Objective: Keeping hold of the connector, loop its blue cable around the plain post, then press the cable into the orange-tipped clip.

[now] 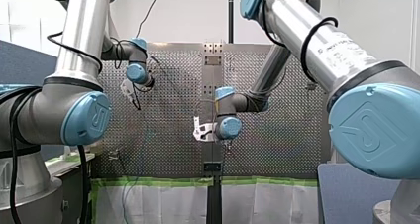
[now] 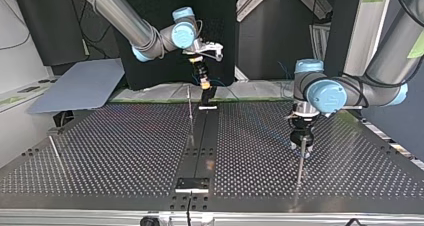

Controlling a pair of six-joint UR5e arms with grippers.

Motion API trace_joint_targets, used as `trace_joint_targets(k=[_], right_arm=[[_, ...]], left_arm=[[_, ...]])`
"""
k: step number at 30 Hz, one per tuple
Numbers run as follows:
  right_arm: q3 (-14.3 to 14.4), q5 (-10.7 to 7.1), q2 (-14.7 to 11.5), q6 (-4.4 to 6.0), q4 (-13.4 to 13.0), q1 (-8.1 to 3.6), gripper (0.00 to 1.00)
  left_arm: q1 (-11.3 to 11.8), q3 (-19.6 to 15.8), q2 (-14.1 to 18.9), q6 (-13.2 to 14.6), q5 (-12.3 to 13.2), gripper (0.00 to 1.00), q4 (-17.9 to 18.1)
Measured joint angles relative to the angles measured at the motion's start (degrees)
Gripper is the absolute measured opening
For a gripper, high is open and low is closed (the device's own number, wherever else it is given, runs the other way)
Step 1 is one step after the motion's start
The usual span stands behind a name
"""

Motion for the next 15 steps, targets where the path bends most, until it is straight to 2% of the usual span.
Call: trace_joint_targets(k=[5,10,15], right_arm=[[0.01,1.45,2.81,0.42,-0.53,0.04,0.00],[0.01,3.41,5.42,0.80,-1.13,-0.41,0.00],[0.00,5.17,8.11,1.74,-2.46,-0.85,0.00]], left_arm=[[-0.24,0.00,0.00,0.04,0.01,1.00,-0.21],[-0.40,0.00,0.00,0.04,0.03,1.00,-0.37],[-0.45,0.00,0.00,0.02,-0.01,1.00,-0.41]])
